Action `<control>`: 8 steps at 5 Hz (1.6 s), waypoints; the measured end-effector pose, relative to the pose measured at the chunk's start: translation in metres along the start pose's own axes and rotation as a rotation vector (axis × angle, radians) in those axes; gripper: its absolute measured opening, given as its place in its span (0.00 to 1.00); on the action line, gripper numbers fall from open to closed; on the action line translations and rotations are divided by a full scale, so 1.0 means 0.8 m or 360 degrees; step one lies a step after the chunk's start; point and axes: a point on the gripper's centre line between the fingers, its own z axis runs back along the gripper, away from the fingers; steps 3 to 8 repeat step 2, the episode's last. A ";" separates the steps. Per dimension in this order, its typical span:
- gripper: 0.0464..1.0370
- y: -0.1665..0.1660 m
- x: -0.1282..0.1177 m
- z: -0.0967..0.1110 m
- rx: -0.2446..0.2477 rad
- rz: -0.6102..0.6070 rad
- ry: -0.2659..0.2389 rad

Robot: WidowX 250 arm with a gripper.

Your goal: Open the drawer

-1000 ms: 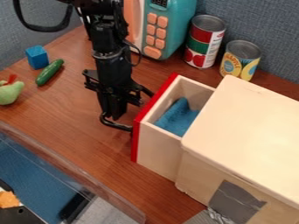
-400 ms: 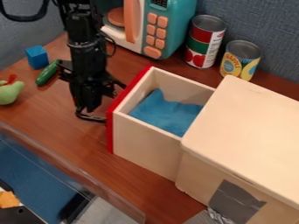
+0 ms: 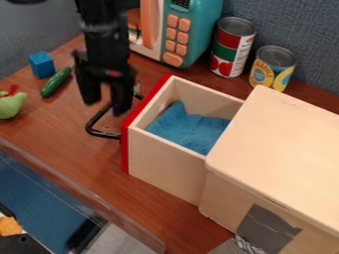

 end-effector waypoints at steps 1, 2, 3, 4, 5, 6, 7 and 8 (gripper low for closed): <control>0.96 -0.007 -0.010 0.058 0.0053 -0.0082 -0.0051; 0.96 0.008 -0.038 0.111 0.0178 -0.0034 -0.0095; 0.96 0.008 -0.038 0.111 0.0178 -0.0034 -0.0095; 0.96 0.008 -0.038 0.111 0.0178 -0.0034 -0.0095; 0.96 0.008 -0.038 0.111 0.0178 -0.0034 -0.0095; 0.96 0.008 -0.038 0.111 0.0178 -0.0034 -0.0095; 0.96 0.008 -0.038 0.111 0.0178 -0.0034 -0.0095; 0.96 0.008 -0.038 0.111 0.0178 -0.0034 -0.0095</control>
